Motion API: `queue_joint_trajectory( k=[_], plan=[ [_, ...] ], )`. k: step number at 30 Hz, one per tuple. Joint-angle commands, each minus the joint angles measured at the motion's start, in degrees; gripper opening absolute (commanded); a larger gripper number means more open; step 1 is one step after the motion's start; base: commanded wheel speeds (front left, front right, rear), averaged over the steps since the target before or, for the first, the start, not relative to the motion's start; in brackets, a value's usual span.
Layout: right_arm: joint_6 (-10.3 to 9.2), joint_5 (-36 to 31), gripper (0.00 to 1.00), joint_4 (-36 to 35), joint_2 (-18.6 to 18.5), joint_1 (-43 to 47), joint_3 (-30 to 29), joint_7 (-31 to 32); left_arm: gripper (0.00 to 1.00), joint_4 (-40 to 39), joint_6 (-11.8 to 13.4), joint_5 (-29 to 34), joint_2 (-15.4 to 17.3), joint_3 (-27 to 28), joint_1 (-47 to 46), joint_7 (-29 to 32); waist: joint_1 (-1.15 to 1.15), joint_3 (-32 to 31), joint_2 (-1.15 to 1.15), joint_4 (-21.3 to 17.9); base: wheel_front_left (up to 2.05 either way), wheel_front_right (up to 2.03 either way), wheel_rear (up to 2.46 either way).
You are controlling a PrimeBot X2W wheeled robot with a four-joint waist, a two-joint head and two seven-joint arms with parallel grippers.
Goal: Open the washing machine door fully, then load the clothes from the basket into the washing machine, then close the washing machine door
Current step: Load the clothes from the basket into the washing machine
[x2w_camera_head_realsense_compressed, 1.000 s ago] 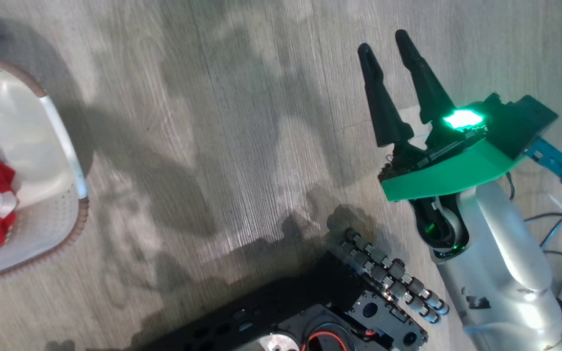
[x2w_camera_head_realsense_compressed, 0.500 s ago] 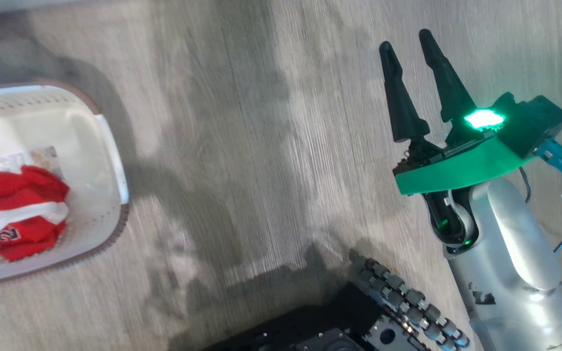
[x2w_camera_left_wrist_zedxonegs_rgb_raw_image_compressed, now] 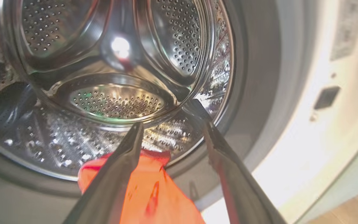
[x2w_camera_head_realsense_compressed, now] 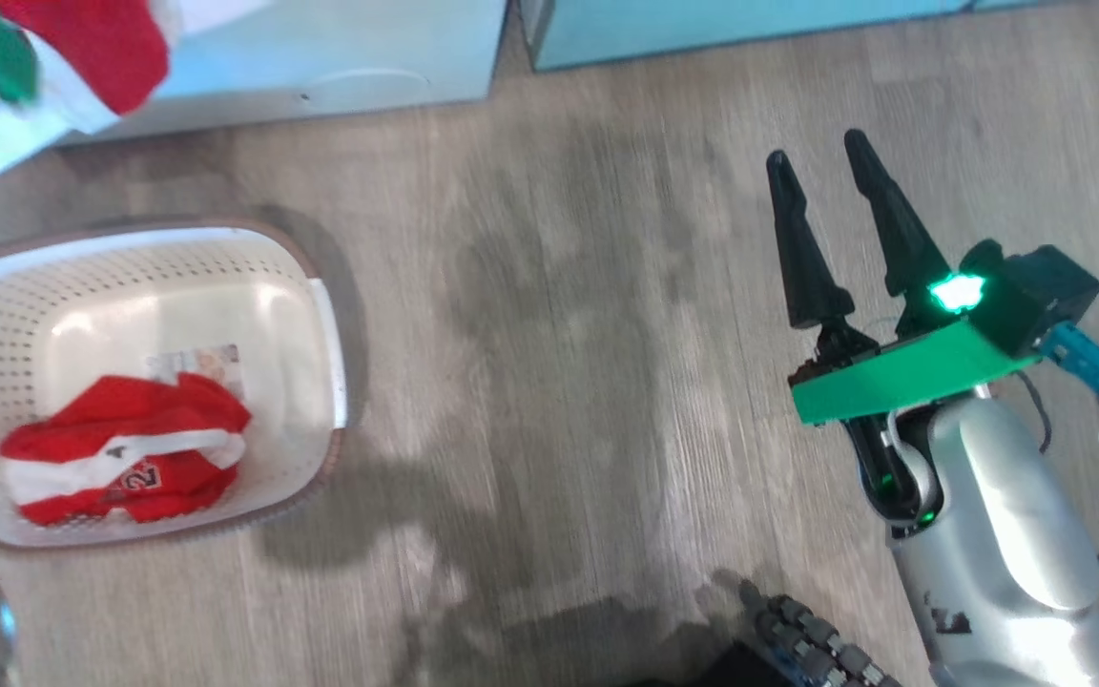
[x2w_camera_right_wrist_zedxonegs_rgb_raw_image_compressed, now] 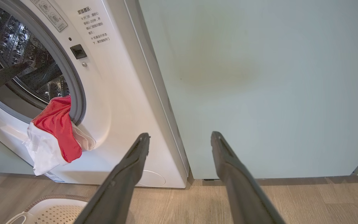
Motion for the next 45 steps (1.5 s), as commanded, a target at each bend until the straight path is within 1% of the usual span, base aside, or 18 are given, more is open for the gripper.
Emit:
queue_joint_trajectory(
  k=[1, 7, 11, 13, 20, 25, 32, 38, 45],
  plan=[
    [0.0, -0.73, 1.0, -1.48, 0.29, 1.91, 0.75, -0.36, 1.0, -3.81, 0.36, 1.17, 1.69, 1.98, 2.88, -0.23, 0.0, -2.66, 0.0, 1.82, 0.0, 0.0, 0.0],
    [0.0, -1.36, 1.0, -1.94, -0.1, 3.38, 0.07, -0.36, 1.0, -10.91, 1.77, 3.63, -1.24, 4.32, 14.16, -0.23, 0.0, -3.99, 0.0, 2.87, 0.0, 0.0, 0.0],
    [0.0, -1.61, 1.0, -2.47, -0.11, 4.27, 0.02, -0.36, 1.0, -15.28, 2.62, 3.58, -4.16, 6.99, 20.2, -0.23, 0.0, -3.84, 0.0, 3.46, 0.0, 0.0, 0.0],
    [0.0, -1.67, 1.0, -2.67, -0.1, 4.69, 0.01, -0.36, 1.0, -18.77, 3.06, 4.01, -6.55, 8.71, 24.38, -0.23, 0.0, -3.6, 0.0, 3.84, 0.0, 0.0, 0.0],
    [0.0, -1.59, 1.0, -2.61, -0.07, 5.05, 0.17, -0.36, 1.0, -25.36, 3.46, 5.31, -12.65, 12.36, 33.77, -0.23, 0.0, -3.92, 0.0, 4.07, 0.0, 0.0, 0.0],
    [0.0, -1.37, 1.0, -2.47, -0.02, 5.42, 0.21, -0.36, 1.0, -28.59, 4.15, 6.74, -15.62, 13.69, 38.83, -0.23, 0.0, -4.43, 0.0, 4.14, 0.0, 0.0, 0.0],
    [0.0, -1.4, 1.0, -2.23, 0.03, 5.66, 0.32, -0.36, 1.0, -30.01, 4.86, 7.95, -17.05, 12.46, 42.01, -0.23, 0.0, -4.8, 0.0, 4.41, 0.0, 0.0, 0.0],
    [0.0, -1.5, 1.0, -2.19, -0.01, 5.65, 0.41, -0.36, 1.0, -30.46, 5.54, 8.36, -17.32, 11.84, 42.13, -0.23, 0.0, -4.7, 0.0, 4.81, 0.0, 0.0, 0.0],
    [0.0, -1.53, 1.0, -1.95, 0.0, 5.79, 0.52, -0.36, 1.0, -30.48, 5.56, 8.31, -17.39, 12.14, 42.35, -0.23, 0.0, -5.17, 0.0, 4.8, 0.0, 0.0, 0.0]
  ],
)
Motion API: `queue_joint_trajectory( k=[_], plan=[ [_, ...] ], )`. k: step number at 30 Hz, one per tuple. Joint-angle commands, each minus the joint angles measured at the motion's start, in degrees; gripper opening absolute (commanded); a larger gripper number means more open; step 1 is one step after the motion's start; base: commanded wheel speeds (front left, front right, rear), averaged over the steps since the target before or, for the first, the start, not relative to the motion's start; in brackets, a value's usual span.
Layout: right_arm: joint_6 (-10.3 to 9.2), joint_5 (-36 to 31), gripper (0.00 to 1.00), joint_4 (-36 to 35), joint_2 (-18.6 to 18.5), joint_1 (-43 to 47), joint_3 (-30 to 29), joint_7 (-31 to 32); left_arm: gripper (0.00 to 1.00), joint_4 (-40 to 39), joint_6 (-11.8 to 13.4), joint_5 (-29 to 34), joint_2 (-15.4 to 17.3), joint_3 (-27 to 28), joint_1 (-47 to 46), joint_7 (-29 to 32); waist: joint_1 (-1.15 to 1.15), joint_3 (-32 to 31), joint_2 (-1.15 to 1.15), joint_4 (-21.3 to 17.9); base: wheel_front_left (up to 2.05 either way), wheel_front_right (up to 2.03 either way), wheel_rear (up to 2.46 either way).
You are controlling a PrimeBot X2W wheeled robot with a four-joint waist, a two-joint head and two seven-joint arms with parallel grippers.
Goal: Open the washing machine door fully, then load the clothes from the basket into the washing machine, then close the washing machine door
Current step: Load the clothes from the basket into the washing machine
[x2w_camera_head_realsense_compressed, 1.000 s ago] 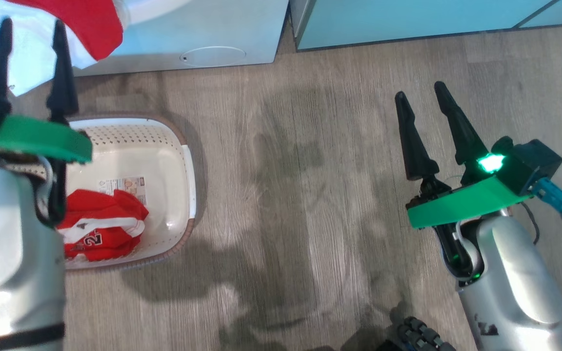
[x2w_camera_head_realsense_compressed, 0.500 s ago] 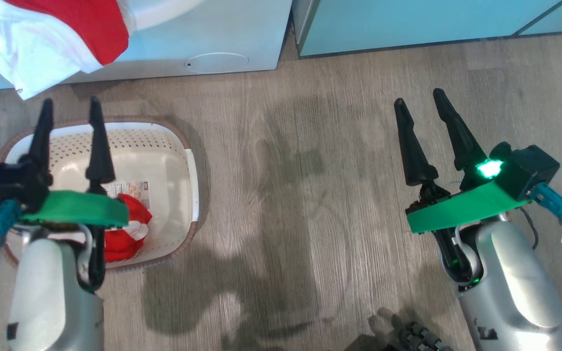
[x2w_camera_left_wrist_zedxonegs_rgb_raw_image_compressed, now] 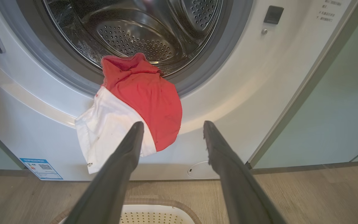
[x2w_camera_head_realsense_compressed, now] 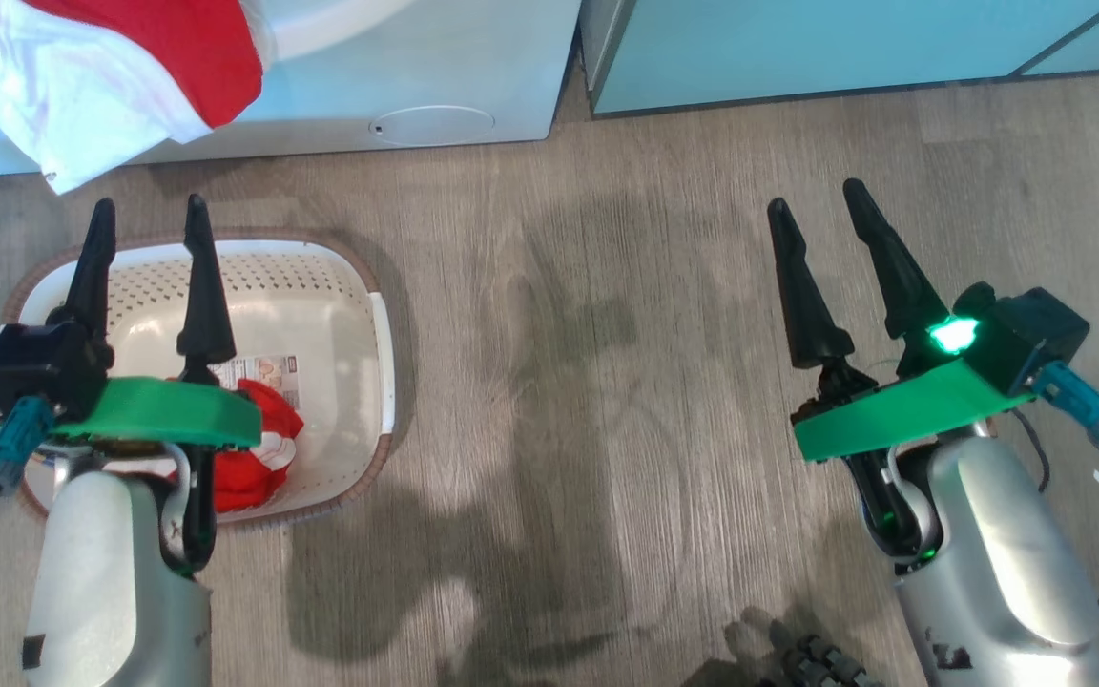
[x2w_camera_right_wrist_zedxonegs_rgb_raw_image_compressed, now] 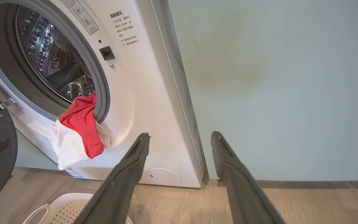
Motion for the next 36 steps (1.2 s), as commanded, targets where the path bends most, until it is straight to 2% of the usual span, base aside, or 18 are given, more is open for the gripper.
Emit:
queue_joint_trajectory(
  k=[1, 7, 12, 17, 27, 36],
  plan=[
    [0.0, -0.28, 1.0, -1.42, 0.11, 1.35, 1.16, -0.36, 1.0, -2.04, 0.43, 0.77, 0.55, 1.55, 0.42, -0.24, 0.0, -0.11, 0.0, -0.05, 0.0, 0.0, 0.0],
    [0.0, -0.12, 1.0, -1.36, 0.14, 1.6, 1.48, -0.36, 1.0, -1.46, 0.77, 0.73, 0.54, 1.54, 0.91, -0.24, 0.0, -0.15, 0.0, -0.35, 0.0, 0.0, 0.0],
    [0.0, 0.0, 1.0, -1.67, 0.18, 1.46, 1.65, -0.36, 1.0, 2.7, 1.85, 1.67, 0.54, 2.28, 0.24, -0.24, 0.0, 1.12, 0.0, -0.72, 0.0, 0.0, 0.0],
    [0.0, 0.16, 1.0, -1.92, 0.25, 1.06, 1.89, -0.36, 1.0, 6.89, 1.13, 2.14, 0.99, 2.78, -2.54, -0.24, 0.0, 3.53, 0.0, -1.16, 0.0, 0.0, 0.0],
    [0.0, 0.23, 1.0, -2.09, 0.36, -0.35, 2.42, -0.36, 1.0, 15.91, 1.91, 2.04, 4.35, 5.31, -14.67, -0.24, 0.0, 8.55, 0.0, -2.09, 0.0, 0.0, 0.0],
    [0.0, 1.45, 1.0, -2.69, 0.4, -1.76, 3.34, -0.36, 1.0, 28.14, 1.67, 1.34, 7.44, 5.66, -27.58, -0.24, 0.0, 11.74, 0.0, -3.53, 0.0, 0.0, 0.0]
  ],
)
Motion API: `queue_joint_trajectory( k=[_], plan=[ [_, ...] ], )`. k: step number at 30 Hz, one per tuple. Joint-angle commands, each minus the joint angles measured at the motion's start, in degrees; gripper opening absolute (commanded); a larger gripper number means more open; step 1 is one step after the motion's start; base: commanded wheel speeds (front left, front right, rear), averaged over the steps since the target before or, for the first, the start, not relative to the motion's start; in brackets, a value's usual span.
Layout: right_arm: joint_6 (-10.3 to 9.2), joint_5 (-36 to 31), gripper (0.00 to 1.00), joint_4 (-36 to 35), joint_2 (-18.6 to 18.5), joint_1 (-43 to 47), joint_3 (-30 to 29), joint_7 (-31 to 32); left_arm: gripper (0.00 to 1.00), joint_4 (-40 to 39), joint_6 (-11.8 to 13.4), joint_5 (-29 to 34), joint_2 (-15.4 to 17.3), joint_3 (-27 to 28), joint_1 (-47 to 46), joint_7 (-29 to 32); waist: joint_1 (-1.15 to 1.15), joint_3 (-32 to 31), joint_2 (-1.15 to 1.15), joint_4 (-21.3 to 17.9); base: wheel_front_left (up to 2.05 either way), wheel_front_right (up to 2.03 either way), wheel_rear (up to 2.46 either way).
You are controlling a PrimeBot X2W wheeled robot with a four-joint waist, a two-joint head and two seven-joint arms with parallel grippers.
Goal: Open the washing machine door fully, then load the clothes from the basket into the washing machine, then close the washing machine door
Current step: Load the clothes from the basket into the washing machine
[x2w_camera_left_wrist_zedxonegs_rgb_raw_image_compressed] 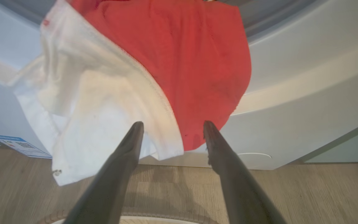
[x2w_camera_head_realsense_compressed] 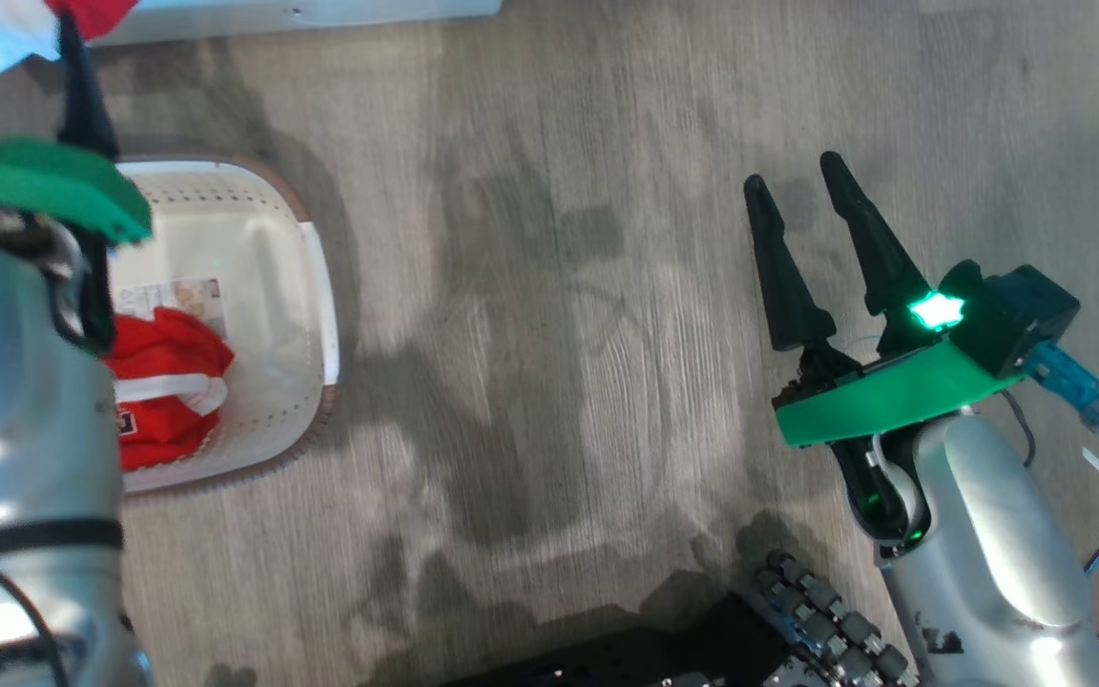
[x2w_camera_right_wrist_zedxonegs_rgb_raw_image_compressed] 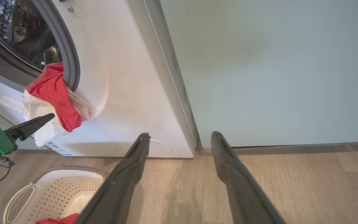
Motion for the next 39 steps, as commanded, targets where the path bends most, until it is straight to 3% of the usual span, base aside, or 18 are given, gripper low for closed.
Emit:
queue_joint_trajectory(
  k=[1, 13, 24, 36, 37, 38, 39],
  plan=[
    [0.0, 0.56, 1.0, -1.9, 0.35, 0.15, 1.46, -0.36, 1.0, -0.13, 0.2, -0.16, 2.7, 1.56, -1.89, -0.27, 0.0, 0.73, 0.0, -0.64, 0.0, 0.0, 0.0],
    [0.0, 2.56, 1.0, -2.42, 0.35, -0.65, 2.41, -0.36, 1.0, 12.45, 2.21, -0.55, 6.95, 2.06, -13.98, 0.02, 0.0, 3.31, 0.0, -2.73, 0.0, 0.0, 0.0],
    [0.0, 3.39, 1.0, -2.47, 0.35, -1.37, 2.94, -0.36, 1.0, 19.69, 0.9, -2.09, 8.73, 1.6, -21.59, -0.08, 0.0, 4.75, 0.0, -3.34, 0.0, 0.0, 0.0],
    [0.0, 3.04, 1.0, -2.03, 0.36, -1.71, 2.91, -0.36, 1.0, 20.38, -0.65, -2.39, 9.32, 0.44, -24.42, -0.25, 0.0, 4.96, 0.0, -3.04, 0.0, 0.0, 0.0],
    [0.0, 2.99, 1.0, -2.0, 0.36, -1.73, 2.87, -0.36, 0.71, 20.39, -0.77, -2.37, 9.35, 0.3, -24.59, -0.25, 0.0, 4.96, 0.0, -2.95, 0.0, 0.0, 0.0],
    [0.0, 2.93, 1.0, -1.96, 0.36, -1.74, 2.86, -0.36, 0.06, 20.42, -0.93, -2.41, 9.38, 0.2, -24.77, -0.25, 0.0, 4.96, 0.0, -2.87, 0.0, 0.0, 0.0],
    [0.0, 2.88, 1.0, -1.93, 0.36, -1.75, 2.86, -0.36, 0.0, 20.34, -1.11, -2.44, 9.41, 0.1, -24.92, -0.26, 0.0, 4.96, 0.0, -2.78, 0.0, 0.0, 0.0]
  ],
)
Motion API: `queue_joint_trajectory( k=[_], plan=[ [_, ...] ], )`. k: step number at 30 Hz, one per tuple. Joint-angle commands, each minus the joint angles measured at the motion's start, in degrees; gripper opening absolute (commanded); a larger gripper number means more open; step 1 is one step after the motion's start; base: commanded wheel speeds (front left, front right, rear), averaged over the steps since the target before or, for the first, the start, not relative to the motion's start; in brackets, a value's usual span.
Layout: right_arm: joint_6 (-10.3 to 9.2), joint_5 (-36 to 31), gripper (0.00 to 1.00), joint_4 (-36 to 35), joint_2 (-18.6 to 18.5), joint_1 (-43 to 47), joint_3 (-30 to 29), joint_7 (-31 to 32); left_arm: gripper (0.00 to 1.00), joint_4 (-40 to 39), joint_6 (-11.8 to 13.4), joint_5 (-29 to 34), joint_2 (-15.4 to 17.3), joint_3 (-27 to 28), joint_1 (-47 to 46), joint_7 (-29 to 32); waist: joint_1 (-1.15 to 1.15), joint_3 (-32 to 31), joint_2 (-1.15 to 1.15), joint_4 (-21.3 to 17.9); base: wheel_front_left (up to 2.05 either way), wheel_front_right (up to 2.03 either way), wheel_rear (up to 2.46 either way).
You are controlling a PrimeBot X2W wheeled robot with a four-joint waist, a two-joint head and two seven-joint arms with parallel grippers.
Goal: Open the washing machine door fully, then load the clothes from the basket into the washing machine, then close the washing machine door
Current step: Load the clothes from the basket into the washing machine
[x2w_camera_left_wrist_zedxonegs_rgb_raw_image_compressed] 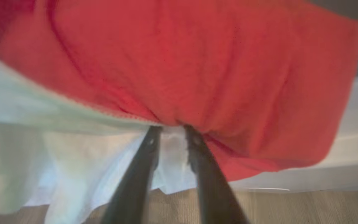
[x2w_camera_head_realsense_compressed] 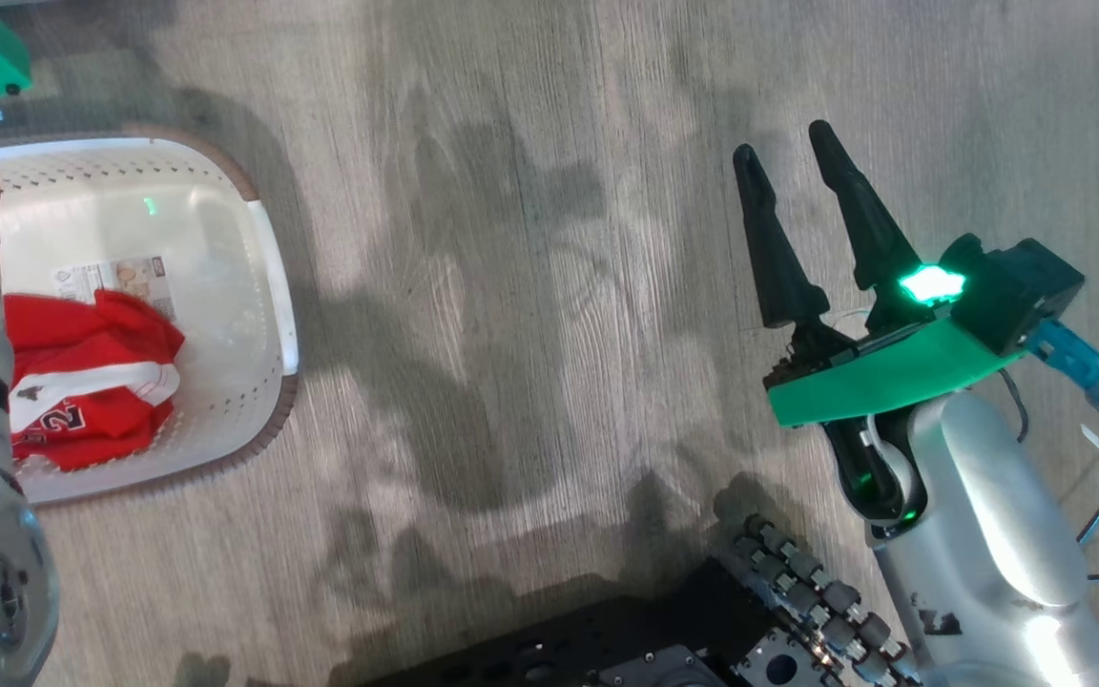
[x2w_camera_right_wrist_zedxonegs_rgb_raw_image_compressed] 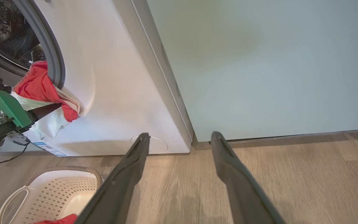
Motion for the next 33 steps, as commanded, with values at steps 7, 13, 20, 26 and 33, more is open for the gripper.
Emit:
queue_joint_trajectory(
  k=[7, 13, 20, 26, 33],
  plan=[
    [0.0, -0.27, 1.0, -0.9, 0.35, 0.46, 1.12, -0.36, 0.0, -3.64, -0.74, -0.5, 2.96, 0.66, -1.23, -0.31, 0.0, -0.87, 0.0, 0.46, 0.0, 0.0, 0.0],
    [0.0, -0.09, 1.0, -0.36, 0.35, 0.55, 1.27, -0.36, 0.0, -7.67, -1.07, -0.52, 2.34, 0.75, 2.69, -0.31, 0.0, -2.7, 0.0, 0.64, 0.0, 0.0, 0.0],
    [0.0, 0.22, 1.0, -0.02, 0.35, 0.74, 1.63, -0.36, 0.0, -16.62, -1.48, 0.35, 2.12, 0.69, 7.53, -0.31, 0.0, -4.61, 0.0, 0.8, 0.0, 0.0, 0.0],
    [0.0, 0.23, 1.0, -0.21, 0.35, 0.8, 1.63, -0.36, 0.0, -21.24, -1.74, 1.41, 3.59, 0.32, 7.81, -0.31, 0.0, -4.51, 0.0, 0.86, 0.0, 0.0, 0.0],
    [0.0, 0.93, 1.0, -0.66, 0.35, 0.76, 2.42, -0.36, 0.0, -19.45, -2.74, 3.11, 7.09, -2.05, 2.65, 0.65, 0.0, -2.48, 0.0, 0.09, 0.0, 0.0, 0.0]
  ],
)
